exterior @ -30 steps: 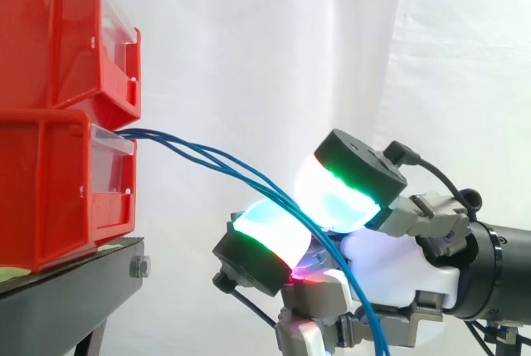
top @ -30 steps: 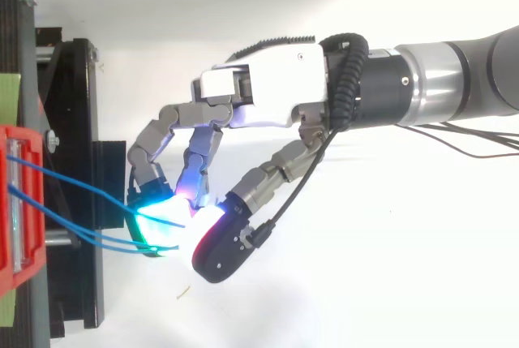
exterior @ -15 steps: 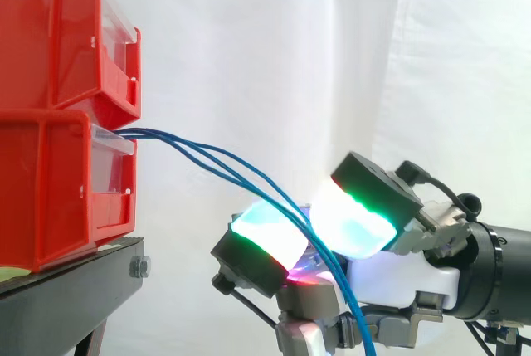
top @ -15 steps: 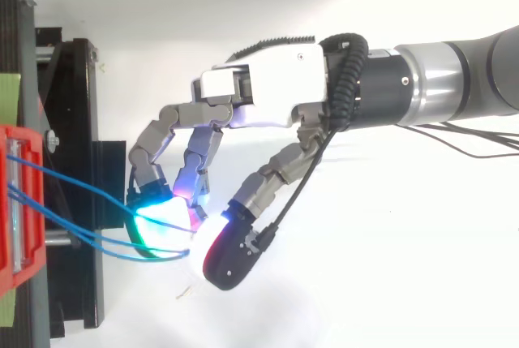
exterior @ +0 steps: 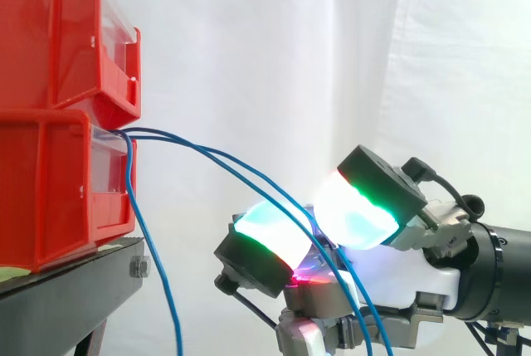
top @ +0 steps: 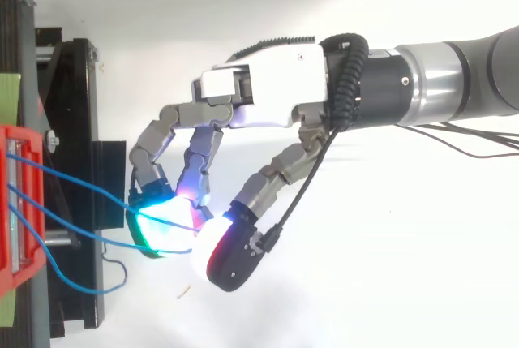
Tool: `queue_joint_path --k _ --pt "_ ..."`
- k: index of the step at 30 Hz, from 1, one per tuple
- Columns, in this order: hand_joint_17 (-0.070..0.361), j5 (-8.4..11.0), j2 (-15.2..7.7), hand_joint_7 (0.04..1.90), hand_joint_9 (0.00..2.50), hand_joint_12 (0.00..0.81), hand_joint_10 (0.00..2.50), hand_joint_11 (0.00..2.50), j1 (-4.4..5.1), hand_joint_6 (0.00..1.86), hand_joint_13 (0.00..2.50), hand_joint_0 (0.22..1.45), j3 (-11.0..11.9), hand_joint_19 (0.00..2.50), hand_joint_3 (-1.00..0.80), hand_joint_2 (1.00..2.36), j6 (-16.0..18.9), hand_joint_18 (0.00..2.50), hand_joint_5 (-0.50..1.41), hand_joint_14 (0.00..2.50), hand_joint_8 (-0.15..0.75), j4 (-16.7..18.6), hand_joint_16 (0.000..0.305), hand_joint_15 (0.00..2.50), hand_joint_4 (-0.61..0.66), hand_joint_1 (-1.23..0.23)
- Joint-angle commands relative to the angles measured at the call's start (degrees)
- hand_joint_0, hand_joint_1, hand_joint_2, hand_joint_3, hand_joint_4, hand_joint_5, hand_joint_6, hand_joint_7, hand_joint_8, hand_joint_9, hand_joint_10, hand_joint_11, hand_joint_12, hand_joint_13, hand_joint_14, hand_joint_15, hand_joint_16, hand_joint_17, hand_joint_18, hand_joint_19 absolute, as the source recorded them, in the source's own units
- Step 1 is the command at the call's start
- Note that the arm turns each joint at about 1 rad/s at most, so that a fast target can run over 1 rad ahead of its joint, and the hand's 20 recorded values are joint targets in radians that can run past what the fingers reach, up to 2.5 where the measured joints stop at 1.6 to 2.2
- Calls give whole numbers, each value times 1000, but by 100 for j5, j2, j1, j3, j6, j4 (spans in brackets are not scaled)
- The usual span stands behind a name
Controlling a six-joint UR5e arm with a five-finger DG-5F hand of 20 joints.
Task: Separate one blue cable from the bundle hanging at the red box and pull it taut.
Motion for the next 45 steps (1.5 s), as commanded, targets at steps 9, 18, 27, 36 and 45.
queue_joint_path --k 9,18,27,36,45 --pt "97 18 0 1105 1166 396 18 972 8 890 1097 647 -12 662 -314 1013 1 993 -153 22 392 9 43 611 55 -800" --pt "101 18 0 1003 1003 399 15 999 8 916 1036 715 -30 618 -278 1015 1 974 -206 21 378 0 45 608 124 -900" --pt "101 18 0 948 1056 403 16 973 -1 883 1048 581 -65 645 -500 1000 1 977 -186 21 384 26 45 611 168 -802" --pt "107 71 0 963 1113 411 16 935 16 832 1076 523 -65 649 -500 1000 1 1006 -161 19 397 35 48 604 180 -657" --pt "102 168 0 1033 1111 400 19 933 16 825 1063 612 -65 675 -439 1004 45 978 -164 21 383 114 45 609 148 -667"
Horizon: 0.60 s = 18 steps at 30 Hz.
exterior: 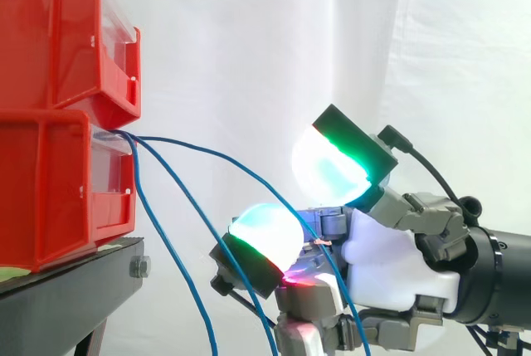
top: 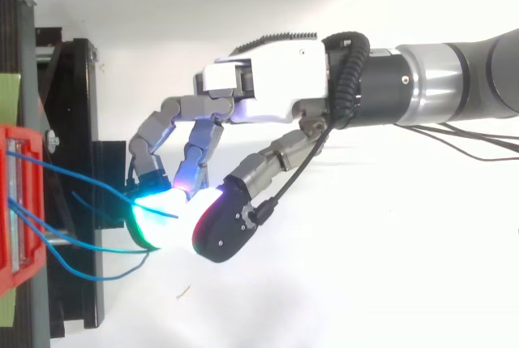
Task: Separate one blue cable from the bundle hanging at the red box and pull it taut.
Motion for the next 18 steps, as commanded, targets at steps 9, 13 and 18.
queue_joint_path --k 9,13,18 --pt "105 7 0 992 1058 405 16 942 4 872 1042 623 -3 669 -328 1010 9 979 -188 19 384 -20 47 603 170 -744" --pt "109 7 0 960 1085 410 15 940 4 868 1059 554 -3 676 -500 1000 0 998 -183 20 394 -20 49 596 174 -580" --pt "116 7 0 945 1087 417 16 919 4 855 1067 538 -3 675 -500 1000 9 1014 -186 19 394 -29 51 601 181 -396"
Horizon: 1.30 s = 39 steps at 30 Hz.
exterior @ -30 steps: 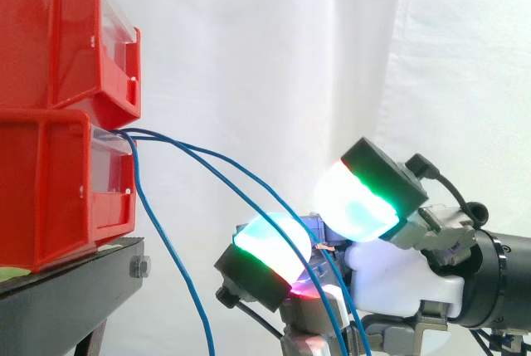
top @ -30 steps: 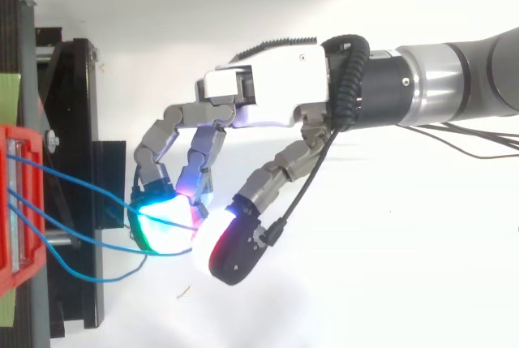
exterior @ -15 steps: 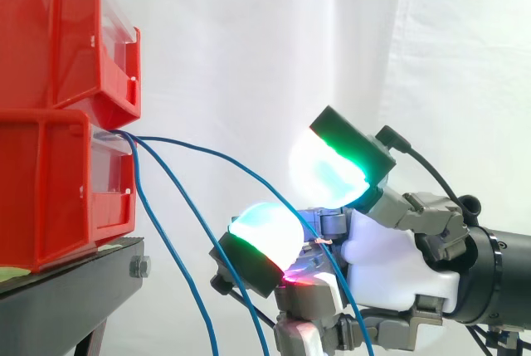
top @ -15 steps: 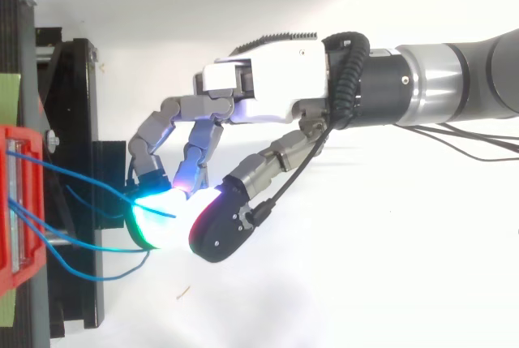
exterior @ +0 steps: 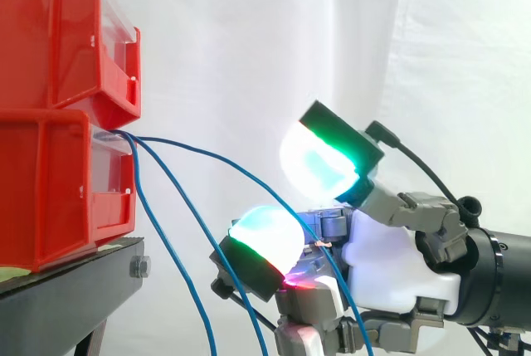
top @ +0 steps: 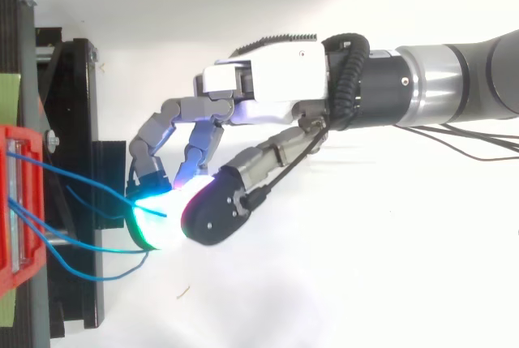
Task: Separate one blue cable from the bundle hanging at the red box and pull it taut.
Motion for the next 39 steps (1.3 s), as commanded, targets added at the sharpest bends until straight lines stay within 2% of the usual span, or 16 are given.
queue_joint_path --k 1,5,7,13,24,34,39 --pt "116 0 0 943 1091 418 15 914 -5 846 1068 540 0 675 -500 1000 1 1015 -186 19 394 -2 52 603 184 -380" --pt "116 0 0 941 1077 418 15 919 -5 816 1044 558 0 691 -500 1000 1 1000 -188 18 392 -2 52 607 179 -358" --pt "115 0 0 948 1064 416 12 922 -5 817 1036 596 0 692 -389 1008 1 992 -195 18 384 -2 51 606 180 -476" --pt "127 70 0 887 1061 442 12 933 4 862 1061 614 0 652 -246 1010 -7 1052 -205 16 412 -2 56 584 219 -627" --pt "123 70 0 862 1007 438 12 968 -5 890 1042 637 0 634 -179 1012 -7 1042 -208 18 409 -2 55 587 227 -690" --pt "112 79 0 891 956 414 14 997 13 899 997 660 -9 655 -203 1015 -16 984 -214 20 385 -11 50 597 199 -772" --pt "114 79 0 897 991 418 12 1031 22 923 1012 655 -9 644 -106 1018 -7 998 -211 20 394 -20 51 591 154 -792"
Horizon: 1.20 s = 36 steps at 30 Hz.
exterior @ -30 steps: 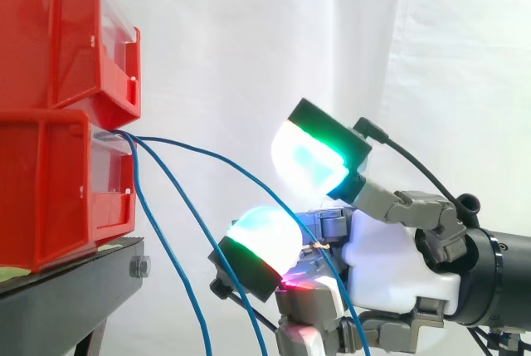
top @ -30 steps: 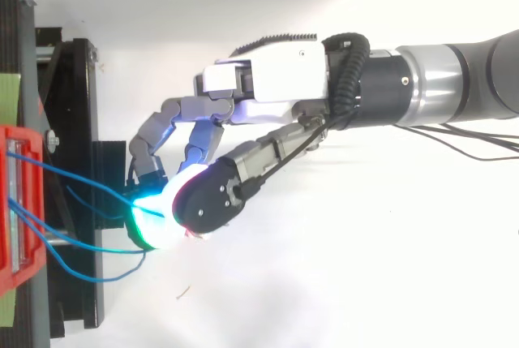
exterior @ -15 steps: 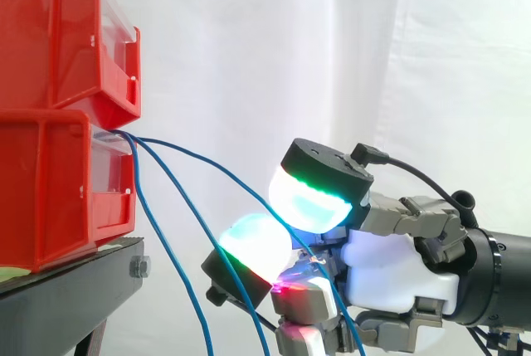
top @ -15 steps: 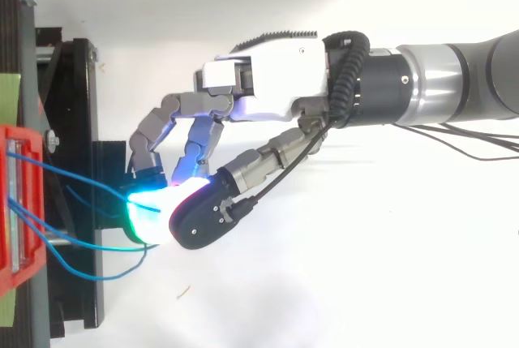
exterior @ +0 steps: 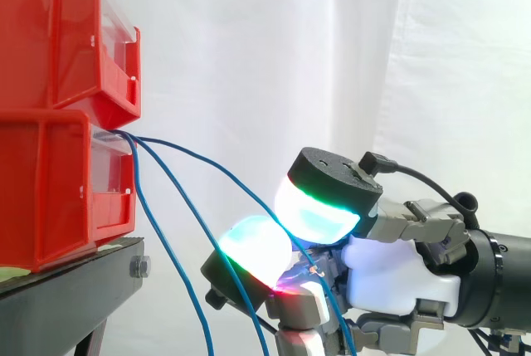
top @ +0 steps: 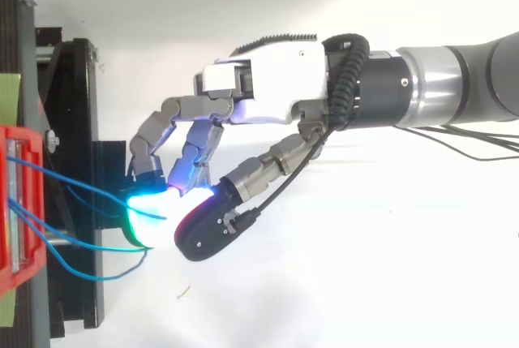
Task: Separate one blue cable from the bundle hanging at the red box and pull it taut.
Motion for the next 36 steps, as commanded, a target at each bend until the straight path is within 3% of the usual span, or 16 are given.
queue_joint_path --k 1,12,20,24,26,31,36 --pt "115 0 0 899 996 418 12 1030 5 925 1020 658 -1 638 -93 1016 6 1006 -210 18 396 -2 51 597 146 -797" --pt "113 -26 0 913 1030 419 11 1070 5 924 1047 664 -1 645 -91 1016 173 1014 -208 18 391 -11 50 610 120 -798" --pt "111 -167 0 910 1048 412 13 1116 -39 922 1124 669 -1 661 -111 1017 366 1011 -209 21 388 -28 49 737 124 -795" --pt "110 -281 0 911 1046 421 11 1133 -48 920 1187 668 -10 676 -116 1017 735 1008 -210 23 379 -11 49 892 124 -792" --pt "108 -457 0 914 1043 418 11 1152 -57 920 1220 669 -1 692 -119 1018 1051 1015 -210 23 381 42 48 976 120 -792" --pt "107 -747 0 913 1044 412 11 1178 -57 919 1264 670 -10 729 -121 1018 1464 1017 -211 20 385 121 47 1084 127 -791" --pt "108 -756 0 911 1040 394 7 1188 -83 918 1292 671 -10 844 -120 1018 1579 1078 -211 19 387 121 48 1204 127 -790"
